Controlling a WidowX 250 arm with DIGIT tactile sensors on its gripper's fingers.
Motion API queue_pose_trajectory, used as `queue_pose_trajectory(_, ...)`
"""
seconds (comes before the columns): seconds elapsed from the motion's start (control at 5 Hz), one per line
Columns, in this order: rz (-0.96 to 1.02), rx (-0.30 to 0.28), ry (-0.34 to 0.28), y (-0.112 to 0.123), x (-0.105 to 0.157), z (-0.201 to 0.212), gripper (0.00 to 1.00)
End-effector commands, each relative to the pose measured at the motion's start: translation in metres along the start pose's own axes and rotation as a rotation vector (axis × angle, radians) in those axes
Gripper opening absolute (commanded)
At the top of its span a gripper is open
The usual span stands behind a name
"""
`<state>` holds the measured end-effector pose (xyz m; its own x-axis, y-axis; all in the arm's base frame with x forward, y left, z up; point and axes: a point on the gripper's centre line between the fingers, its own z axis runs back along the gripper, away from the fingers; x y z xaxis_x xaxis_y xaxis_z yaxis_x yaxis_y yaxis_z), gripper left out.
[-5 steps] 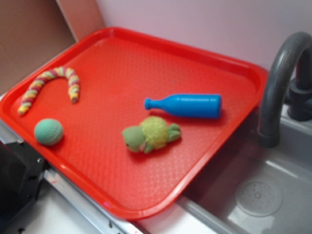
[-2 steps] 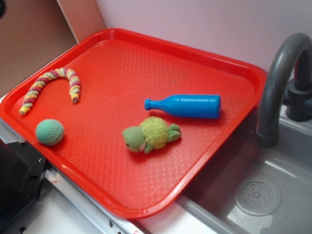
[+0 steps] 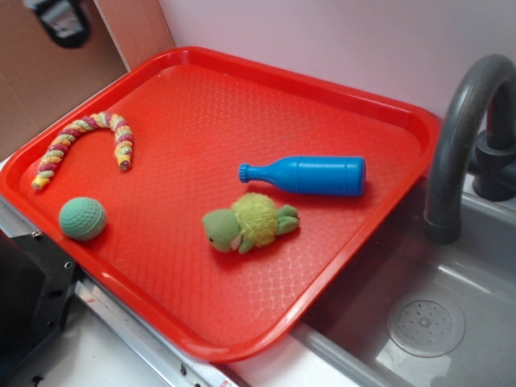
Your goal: Grab the blue bottle.
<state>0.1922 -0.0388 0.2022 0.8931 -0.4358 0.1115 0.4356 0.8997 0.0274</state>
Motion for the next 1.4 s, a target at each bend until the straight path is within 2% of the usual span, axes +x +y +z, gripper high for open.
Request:
queue_pose_trajectory(0.0,-0.146,0.007,-0.080,-0.019,0.062,-0.027,1.00)
queue_pose_trajectory(0.2,-0.172,0.038,-0.087,-0.024,0.082,-0.044,1.00)
queue_pose_trajectory(0.4,-0.221,-0.017,-0.124,-0.030,0.091,-0.058,1.00)
queue_pose_trajectory(0.6,-0.274,-0.114,-0.129,-0.039,0.100,-0.085,1.00)
queue_pose_trajectory(0.8,-0.331,-0.168,-0.077,-0.048,0.107,-0.111,1.00)
queue_pose_trajectory(1.2,-0.382,-0.242,-0.025,-0.056,0.106,-0.144,1.00)
